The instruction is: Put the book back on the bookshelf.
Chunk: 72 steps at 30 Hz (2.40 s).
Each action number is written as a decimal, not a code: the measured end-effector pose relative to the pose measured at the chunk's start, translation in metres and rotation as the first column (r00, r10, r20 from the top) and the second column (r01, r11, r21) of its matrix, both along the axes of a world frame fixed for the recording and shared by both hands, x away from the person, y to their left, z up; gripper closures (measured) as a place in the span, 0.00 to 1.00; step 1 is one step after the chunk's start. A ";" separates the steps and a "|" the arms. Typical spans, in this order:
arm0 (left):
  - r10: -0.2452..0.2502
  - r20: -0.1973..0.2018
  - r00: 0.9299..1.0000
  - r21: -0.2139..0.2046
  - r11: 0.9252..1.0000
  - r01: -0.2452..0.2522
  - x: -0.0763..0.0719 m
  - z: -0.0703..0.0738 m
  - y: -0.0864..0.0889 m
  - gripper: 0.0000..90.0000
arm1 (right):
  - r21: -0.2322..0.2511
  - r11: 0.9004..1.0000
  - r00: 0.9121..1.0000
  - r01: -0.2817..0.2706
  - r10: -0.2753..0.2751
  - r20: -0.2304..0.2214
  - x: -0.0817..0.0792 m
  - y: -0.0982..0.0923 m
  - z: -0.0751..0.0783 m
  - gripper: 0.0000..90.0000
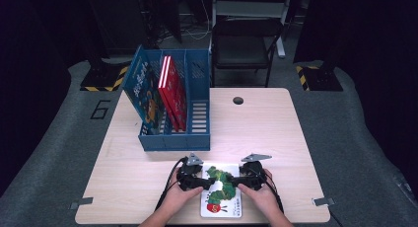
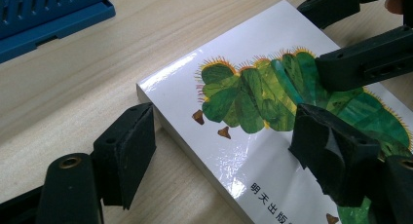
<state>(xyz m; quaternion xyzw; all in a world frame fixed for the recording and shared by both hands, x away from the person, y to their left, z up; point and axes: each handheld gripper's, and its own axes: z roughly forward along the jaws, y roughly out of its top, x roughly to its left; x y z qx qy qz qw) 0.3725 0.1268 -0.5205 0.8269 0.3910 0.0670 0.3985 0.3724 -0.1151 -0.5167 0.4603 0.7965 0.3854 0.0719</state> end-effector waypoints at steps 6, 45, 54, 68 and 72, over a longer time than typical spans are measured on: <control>0.002 -0.003 1.000 0.001 1.000 -0.002 0.000 0.000 0.000 0.27 | 0.005 1.000 1.000 0.000 0.000 -0.009 -0.001 0.001 0.000 0.29; 0.136 -0.051 0.989 0.023 0.991 -0.135 -0.010 0.018 0.022 0.35 | 0.031 0.999 0.999 -0.027 0.027 0.018 -0.006 0.004 0.011 0.40; 0.107 -0.101 0.989 0.003 0.994 -0.107 -0.016 0.007 0.024 0.34 | -0.001 0.998 0.998 -0.059 0.059 -0.020 -0.004 0.013 0.004 0.37; 0.116 -0.094 0.989 -0.039 0.992 -0.120 -0.013 0.005 0.017 0.41 | 0.057 0.998 0.997 -0.028 0.032 -0.070 0.002 0.009 0.002 0.34; 0.114 -0.099 0.989 -0.035 0.992 -0.118 -0.011 0.006 0.016 0.41 | 0.055 0.998 0.998 -0.023 0.026 -0.059 0.001 0.009 0.003 0.35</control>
